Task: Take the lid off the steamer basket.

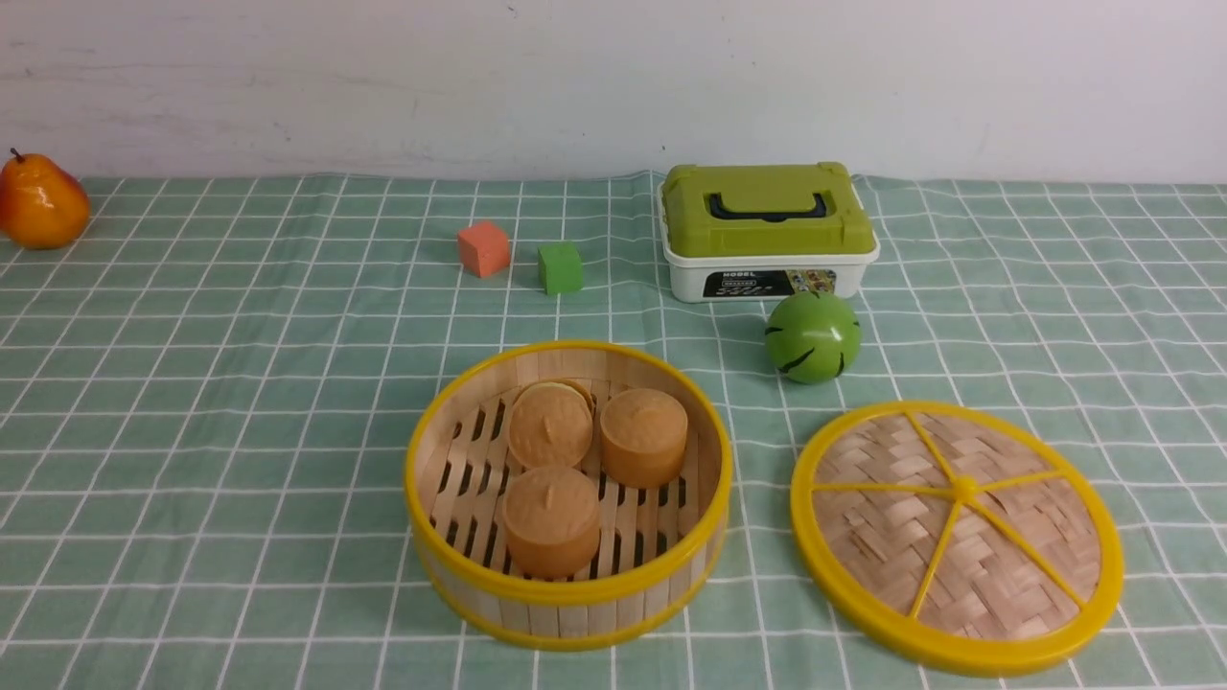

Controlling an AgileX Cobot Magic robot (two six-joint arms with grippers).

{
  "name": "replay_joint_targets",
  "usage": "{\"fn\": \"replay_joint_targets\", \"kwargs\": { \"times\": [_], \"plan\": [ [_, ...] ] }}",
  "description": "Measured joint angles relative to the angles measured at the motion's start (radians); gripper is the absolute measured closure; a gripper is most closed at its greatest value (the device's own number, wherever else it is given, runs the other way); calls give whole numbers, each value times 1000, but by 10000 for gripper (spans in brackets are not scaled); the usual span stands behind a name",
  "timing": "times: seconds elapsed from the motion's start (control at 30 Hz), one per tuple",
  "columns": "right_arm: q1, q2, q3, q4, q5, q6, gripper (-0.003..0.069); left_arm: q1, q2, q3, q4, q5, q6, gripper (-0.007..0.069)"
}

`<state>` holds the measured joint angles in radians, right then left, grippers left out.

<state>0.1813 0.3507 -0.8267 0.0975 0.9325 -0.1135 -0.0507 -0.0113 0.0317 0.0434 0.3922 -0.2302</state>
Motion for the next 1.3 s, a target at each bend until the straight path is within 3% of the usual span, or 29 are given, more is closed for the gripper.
{"fn": "replay_joint_targets", "kwargs": {
  "times": [0.17,0.3,0.43,0.53,0.7,0.8,0.97,1.3],
  "plan": [
    [0,-27,103,0,-101,1,664,0,0,0,0,0,0,386],
    [-3,-89,306,-15,-367,29,662,0,0,0,0,0,0,386],
    [-59,-177,639,-121,-746,100,659,0,0,0,0,0,0,386],
    [-118,-243,788,-158,-841,155,657,0,0,0,0,0,0,386],
    [-213,-335,853,-172,-820,260,657,0,0,0,0,0,0,386],
    [-264,-361,853,-173,-722,299,657,0,0,0,0,0,0,386],
    [-269,-361,853,-173,-605,308,657,0,0,0,0,0,0,386],
    [-248,-361,846,-171,-551,312,680,0,0,0,0,0,0,386]
  ]
}}
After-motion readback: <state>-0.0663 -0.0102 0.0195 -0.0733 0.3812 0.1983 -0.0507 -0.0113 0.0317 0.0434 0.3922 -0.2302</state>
